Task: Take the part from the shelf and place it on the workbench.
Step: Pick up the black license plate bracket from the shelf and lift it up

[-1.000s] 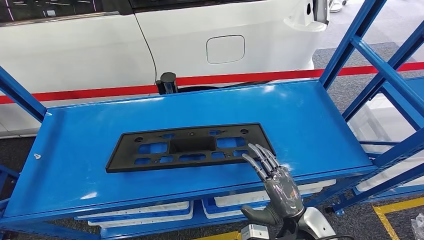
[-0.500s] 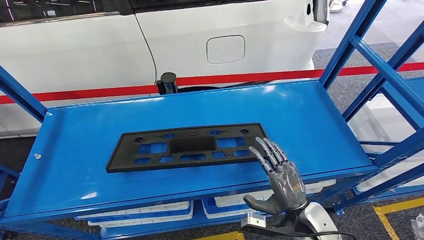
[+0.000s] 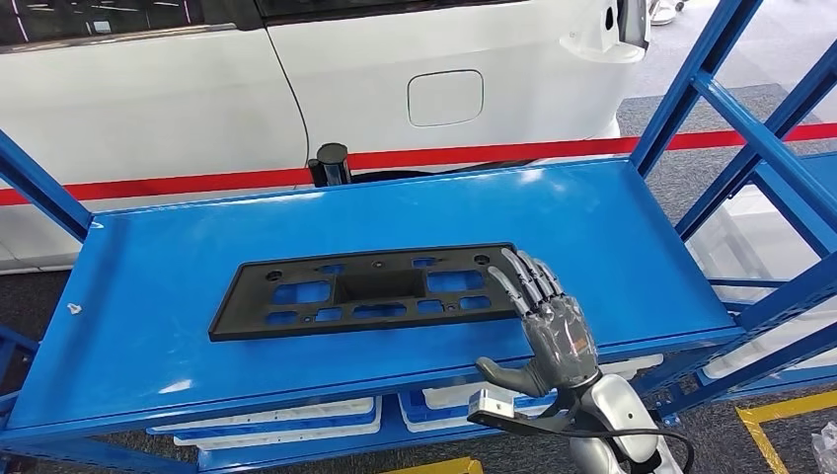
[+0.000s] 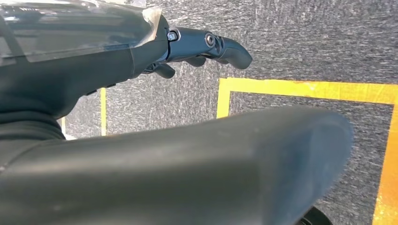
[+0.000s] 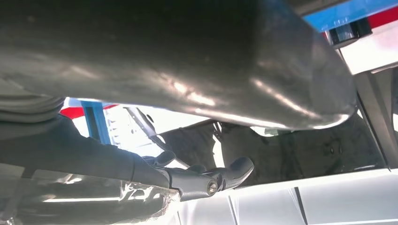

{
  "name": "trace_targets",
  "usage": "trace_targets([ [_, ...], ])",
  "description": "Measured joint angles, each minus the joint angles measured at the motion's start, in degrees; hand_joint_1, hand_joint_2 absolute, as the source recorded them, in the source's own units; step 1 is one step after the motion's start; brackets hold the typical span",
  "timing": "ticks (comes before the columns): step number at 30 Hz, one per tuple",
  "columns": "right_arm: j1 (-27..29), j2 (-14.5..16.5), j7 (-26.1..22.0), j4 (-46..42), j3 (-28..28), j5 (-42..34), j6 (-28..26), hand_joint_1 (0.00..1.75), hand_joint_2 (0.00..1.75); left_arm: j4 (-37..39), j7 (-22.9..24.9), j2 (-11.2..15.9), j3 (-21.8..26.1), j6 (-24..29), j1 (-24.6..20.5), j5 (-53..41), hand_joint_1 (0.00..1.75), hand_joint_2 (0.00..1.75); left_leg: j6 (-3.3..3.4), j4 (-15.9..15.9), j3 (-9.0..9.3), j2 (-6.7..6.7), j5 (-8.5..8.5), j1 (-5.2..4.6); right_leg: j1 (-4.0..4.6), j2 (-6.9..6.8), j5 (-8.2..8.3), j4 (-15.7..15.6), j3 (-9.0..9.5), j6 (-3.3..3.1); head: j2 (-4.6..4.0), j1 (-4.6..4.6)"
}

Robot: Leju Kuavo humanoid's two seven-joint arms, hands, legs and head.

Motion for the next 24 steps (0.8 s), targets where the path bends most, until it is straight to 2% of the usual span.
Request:
trace_targets([
  [16, -0.8, 0.6, 0.2, 3.0, 0.3, -0.3, 0.1, 0.0, 0.0, 0.0, 0.6, 1.4, -0.3, 0.0, 0.1, -0.7, 0.0, 0.0, 0.0, 0.0, -0.01, -0.01, -0.01, -0.01, 0.0, 0.0, -0.01, 0.0, 0.01, 0.01, 0.0, 0.01],
  [24, -2.2, 1.1, -1.3, 5.7, 1.7, -2.3, 2.3, 0.0, 0.0, 0.0, 4.3, 2.0, -0.3, 1.7, 0.0, -1.1, 0.0, 0.0, 0.0, 0.0, 0.01, 0.0, 0.0, 0.0, 0.0, 0.0, 0.0, 0.0, 0.02, 0.0, 0.0, 0.01],
])
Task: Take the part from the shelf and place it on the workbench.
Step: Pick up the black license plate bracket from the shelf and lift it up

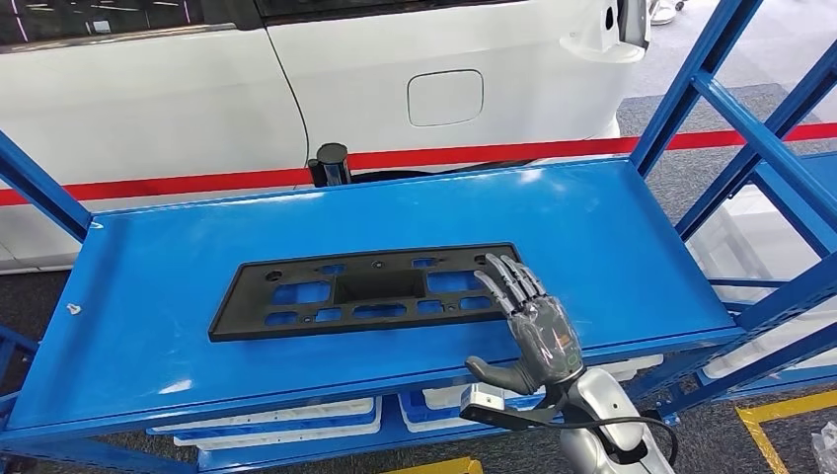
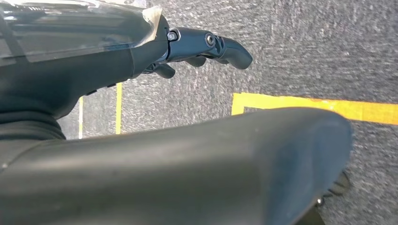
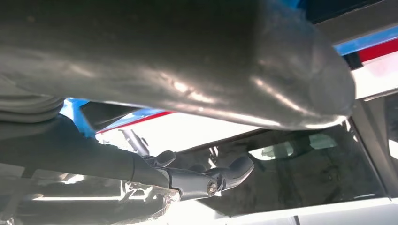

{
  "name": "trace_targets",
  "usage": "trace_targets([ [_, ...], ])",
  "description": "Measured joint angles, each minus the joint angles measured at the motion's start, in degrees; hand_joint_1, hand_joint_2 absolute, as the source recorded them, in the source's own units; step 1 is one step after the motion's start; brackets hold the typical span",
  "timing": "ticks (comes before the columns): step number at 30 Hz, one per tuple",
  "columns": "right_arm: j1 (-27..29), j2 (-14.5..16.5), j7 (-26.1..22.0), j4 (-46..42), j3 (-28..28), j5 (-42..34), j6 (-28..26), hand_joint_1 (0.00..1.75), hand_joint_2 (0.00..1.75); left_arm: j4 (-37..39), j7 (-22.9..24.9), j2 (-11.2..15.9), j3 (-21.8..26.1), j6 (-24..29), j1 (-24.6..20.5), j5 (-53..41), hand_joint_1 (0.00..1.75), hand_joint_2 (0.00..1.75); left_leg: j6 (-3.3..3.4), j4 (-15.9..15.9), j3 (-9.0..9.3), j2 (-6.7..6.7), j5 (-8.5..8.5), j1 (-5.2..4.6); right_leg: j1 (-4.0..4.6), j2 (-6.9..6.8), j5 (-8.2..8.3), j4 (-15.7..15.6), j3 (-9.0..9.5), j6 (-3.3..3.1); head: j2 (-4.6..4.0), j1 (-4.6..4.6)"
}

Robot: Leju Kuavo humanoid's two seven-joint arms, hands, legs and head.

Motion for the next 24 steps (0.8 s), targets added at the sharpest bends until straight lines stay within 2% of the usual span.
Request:
trace_targets([
  [18, -2.5, 0.3, -0.4, 4.1, 1.8, -1.7, 0.1, 0.0, 0.0, 0.1, 0.7, 0.5, 0.0, 0.9, 0.0, 0.0, 0.0, 0.0, 0.0, 0.0, 0.0, 0.01, 0.0, -0.01, -0.01, 0.0, 0.0, 0.0, 0.0, 0.0, 0.0, 0.0],
  [24, -5.2, 0.3, -0.9, 7.4, 2.6, -2.4, -0.3, 0.0, 0.0, 0.3, -1.2, 0.4, 0.0, 0.3, 0.0, -0.1, 0.0, 0.0, 0.0, 0.0, 0.03, 0.01, 0.0, -0.01, 0.0, 0.0, 0.0, 0.0, 0.03, 0.0, 0.0, 0.0],
])
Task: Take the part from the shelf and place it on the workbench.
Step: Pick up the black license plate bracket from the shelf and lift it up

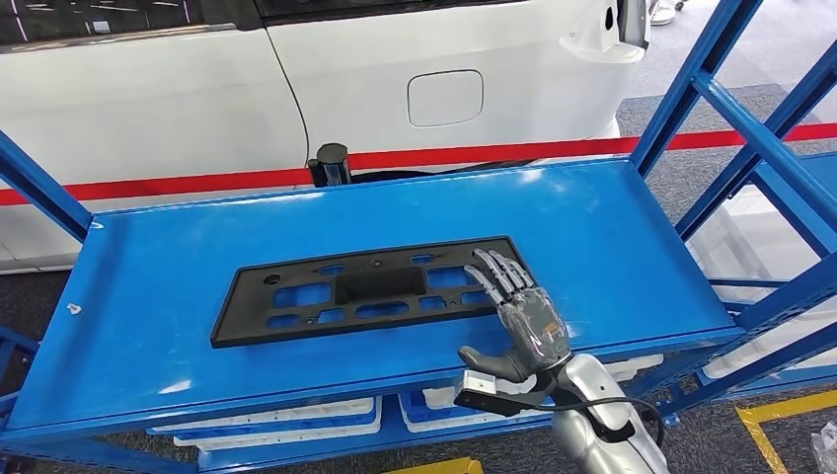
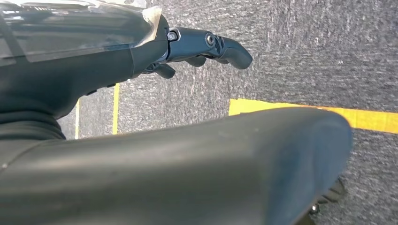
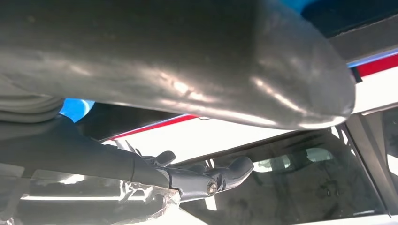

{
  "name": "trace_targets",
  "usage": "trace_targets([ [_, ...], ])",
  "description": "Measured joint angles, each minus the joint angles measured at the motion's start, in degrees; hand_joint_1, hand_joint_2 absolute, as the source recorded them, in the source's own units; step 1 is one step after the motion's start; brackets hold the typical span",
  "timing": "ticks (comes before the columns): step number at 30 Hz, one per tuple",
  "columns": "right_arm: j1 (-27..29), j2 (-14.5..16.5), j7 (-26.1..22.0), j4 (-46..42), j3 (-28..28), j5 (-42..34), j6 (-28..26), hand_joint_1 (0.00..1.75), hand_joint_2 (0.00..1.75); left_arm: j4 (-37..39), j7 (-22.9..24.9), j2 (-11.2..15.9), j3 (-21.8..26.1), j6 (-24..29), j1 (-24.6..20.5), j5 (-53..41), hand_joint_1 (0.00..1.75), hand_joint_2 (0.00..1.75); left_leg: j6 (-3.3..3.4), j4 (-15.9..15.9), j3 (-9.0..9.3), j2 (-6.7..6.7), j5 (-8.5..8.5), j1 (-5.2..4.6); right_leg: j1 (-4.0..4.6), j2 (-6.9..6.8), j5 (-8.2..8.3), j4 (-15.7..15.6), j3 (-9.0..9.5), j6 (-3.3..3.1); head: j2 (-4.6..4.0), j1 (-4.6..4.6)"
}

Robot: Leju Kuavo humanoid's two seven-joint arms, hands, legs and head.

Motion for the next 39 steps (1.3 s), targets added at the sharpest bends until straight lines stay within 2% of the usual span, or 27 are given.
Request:
trace_targets([
  [4, -1.9, 0.1, -0.1, 2.8, 0.5, 0.3, -0.7, 0.0, 1.75, 0.2, -0.5, -0.2, 0.0, -0.2, 0.0, -0.1, 0.0, 0.0, 0.0, 0.0, 0.01, 0.0, 0.0, 0.0, 0.0, 0.01, 0.0, 0.0, 0.02, 0.0, 0.0, 0.01],
  [17, -8.8, 1.4, -1.0, 13.5, 1.8, -1.8, -3.8, 0.0, 1.75, 0.3, 0.9, 0.0, 0.0, 0.9, 0.0, -0.5, 0.0, 0.0, 0.0, 0.0, 0.04, 0.0, 0.0, 0.0, 0.0, 0.02, 0.0, 0.0, 0.04, 0.0, 0.0, 0.01],
  [18, -9.4, 1.4, -1.3, 14.4, 1.9, -2.2, -4.1, 0.37, 1.75, 0.3, 1.0, 0.1, 0.0, 1.0, 0.0, -0.5, 0.0, 0.0, 0.0, 0.0, 0.04, 0.0, 0.01, 0.0, 0.0, 0.02, 0.0, 0.0, 0.04, 0.0, 0.0, 0.01],
  [21, -11.2, 1.6, -2.1, 17.1, 2.3, -3.2, -5.0, 1.66, 1.75, 0.4, 1.1, 0.2, 0.0, 1.3, 0.0, -0.6, 0.0, 0.0, 0.0, 0.0, 0.05, 0.0, 0.01, 0.0, 0.0, 0.02, 0.01, 0.0, 0.05, 0.0, 0.0, 0.01],
  [22, -11.7, 1.7, -2.4, 17.8, 2.4, -3.5, -5.3, 1.73, 1.75, 0.4, 1.1, 0.3, 0.0, 1.4, 0.0, -0.6, 0.0, 0.0, 0.0, 0.0, 0.06, 0.0, 0.01, 0.0, 0.0, 0.02, 0.01, 0.0, 0.06, 0.01, 0.0, 0.01],
  [39, -17.0, 2.6, -5.5, 23.5, 4.7, -7.6, -8.1, 1.75, 1.75, 0.6, 1.8, 1.6, -0.2, 2.3, 0.0, -2.2, 0.0, 0.0, 0.0, 0.0, 0.44, 0.01, 0.01, 0.0, 0.0, 0.07, 0.01, 0.0, 0.42, 0.0, 0.0, 0.0],
])
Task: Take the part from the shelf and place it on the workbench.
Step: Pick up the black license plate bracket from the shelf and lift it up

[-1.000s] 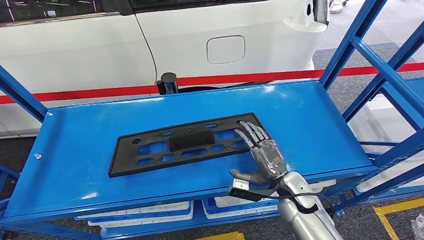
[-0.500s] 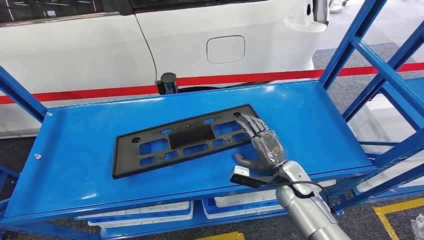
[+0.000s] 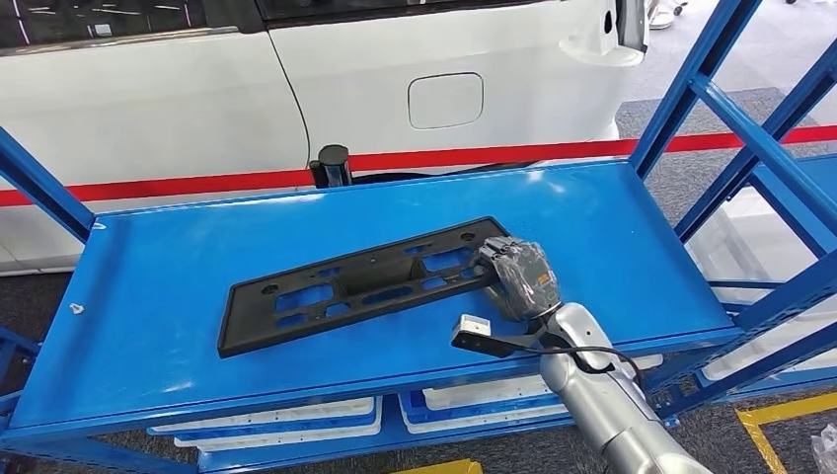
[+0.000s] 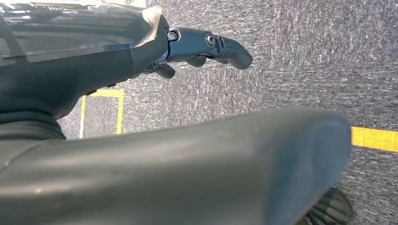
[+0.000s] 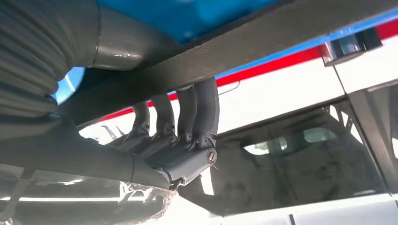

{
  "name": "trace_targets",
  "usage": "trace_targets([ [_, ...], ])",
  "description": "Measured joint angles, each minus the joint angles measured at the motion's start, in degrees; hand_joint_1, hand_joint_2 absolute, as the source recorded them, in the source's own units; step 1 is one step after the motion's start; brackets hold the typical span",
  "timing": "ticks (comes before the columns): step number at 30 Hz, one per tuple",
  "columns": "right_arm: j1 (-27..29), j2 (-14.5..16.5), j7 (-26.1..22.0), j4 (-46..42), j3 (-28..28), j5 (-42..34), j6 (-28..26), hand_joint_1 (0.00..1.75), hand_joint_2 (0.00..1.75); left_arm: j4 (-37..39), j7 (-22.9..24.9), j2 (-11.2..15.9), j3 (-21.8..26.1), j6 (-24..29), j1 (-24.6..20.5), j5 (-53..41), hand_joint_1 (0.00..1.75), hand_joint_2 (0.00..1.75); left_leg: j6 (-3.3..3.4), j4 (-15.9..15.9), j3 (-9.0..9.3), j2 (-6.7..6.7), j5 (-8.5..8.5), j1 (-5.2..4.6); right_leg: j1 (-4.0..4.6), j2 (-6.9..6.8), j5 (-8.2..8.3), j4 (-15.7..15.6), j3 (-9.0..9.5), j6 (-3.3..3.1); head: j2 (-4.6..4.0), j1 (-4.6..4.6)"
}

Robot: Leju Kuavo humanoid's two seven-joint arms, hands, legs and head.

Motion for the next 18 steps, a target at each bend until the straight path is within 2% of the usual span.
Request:
trace_targets([
  [8, -1.8, 0.3, -0.7, 0.8, 1.4, -1.7, -0.7, 1.75, 1.75, 0.1, 0.1, 0.3, -0.3, 0.4, 0.0, -0.8, 0.0, 0.0, 0.0, 0.0, 0.06, -0.01, 0.0, 0.0, 0.0, 0.0, -0.01, 0.0, 0.05, 0.0, 0.0, 0.01],
  [12, -2.0, 0.3, -0.7, 1.4, 2.5, -2.5, -1.9, 1.75, 1.75, 0.3, -1.9, 0.3, -0.6, 0.8, 0.0, -0.4, 0.0, 0.0, 0.0, 0.0, 0.07, -0.01, 0.0, 0.0, 0.0, -0.01, -0.01, 0.0, 0.07, 0.0, 0.0, 0.01],
  [16, -1.8, 0.3, -0.4, 1.9, 3.0, -2.5, -3.0, 1.75, 1.75, 0.6, -3.5, 0.2, -0.9, 0.0, 0.1, -0.3, 0.0, 1.75, 0.0, 0.0, 0.09, -0.01, 0.0, 0.0, 0.0, 0.0, -0.01, 0.0, 0.09, 0.0, 0.0, 0.01],
  [18, -1.6, 0.3, -0.1, 1.9, 3.1, -2.5, -3.1, 1.75, 1.75, 0.8, -3.9, 0.2, -0.9, -0.3, 0.2, -0.4, 0.0, 1.75, 0.0, 0.0, 0.09, -0.01, 0.0, 0.0, 0.0, 0.0, -0.01, 0.0, 0.09, 0.0, 0.0, 0.01],
])
